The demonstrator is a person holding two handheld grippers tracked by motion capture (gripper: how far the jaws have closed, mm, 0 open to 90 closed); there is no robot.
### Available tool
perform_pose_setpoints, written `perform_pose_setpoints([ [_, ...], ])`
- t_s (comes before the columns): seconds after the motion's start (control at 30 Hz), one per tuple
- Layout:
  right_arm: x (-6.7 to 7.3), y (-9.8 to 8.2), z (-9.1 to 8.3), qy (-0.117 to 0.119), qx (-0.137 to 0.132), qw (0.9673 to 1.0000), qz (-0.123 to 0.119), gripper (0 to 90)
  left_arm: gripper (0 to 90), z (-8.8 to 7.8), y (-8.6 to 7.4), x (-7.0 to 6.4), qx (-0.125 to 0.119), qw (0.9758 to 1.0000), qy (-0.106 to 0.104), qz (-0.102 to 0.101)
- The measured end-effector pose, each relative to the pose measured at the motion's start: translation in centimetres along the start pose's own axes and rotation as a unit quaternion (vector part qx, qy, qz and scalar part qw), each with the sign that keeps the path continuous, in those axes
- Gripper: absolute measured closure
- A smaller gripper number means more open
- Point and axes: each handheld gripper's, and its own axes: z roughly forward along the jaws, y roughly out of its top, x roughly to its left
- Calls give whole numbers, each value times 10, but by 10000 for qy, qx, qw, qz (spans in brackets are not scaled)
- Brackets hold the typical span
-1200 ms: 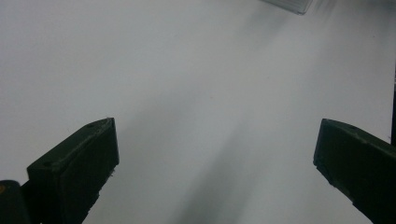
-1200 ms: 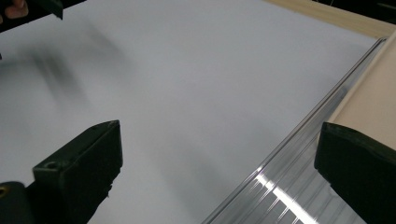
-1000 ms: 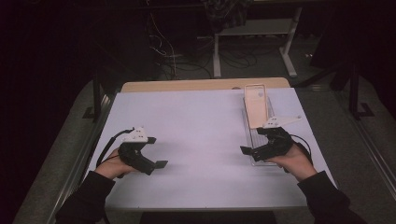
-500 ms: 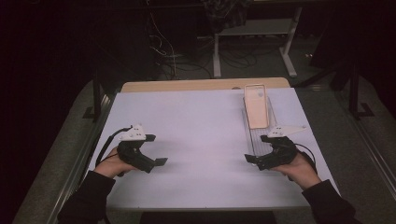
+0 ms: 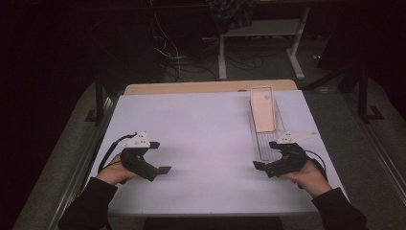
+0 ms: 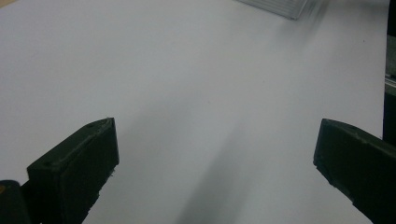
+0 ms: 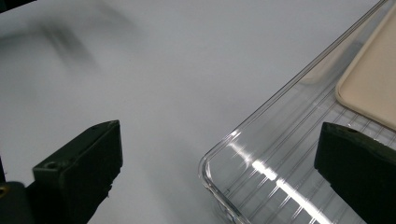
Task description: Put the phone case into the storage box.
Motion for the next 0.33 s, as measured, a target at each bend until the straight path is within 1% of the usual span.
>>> perform_pose_setpoints([
  [0.03, 0, 0, 0, 0, 6, 10000, -5, 7, 0, 0, 0, 0, 18, 10000, -1, 37],
  [0.33, 0, 0, 0, 4, 24, 10000, 9, 7, 0, 2, 0, 0, 13, 10000, -9, 6],
])
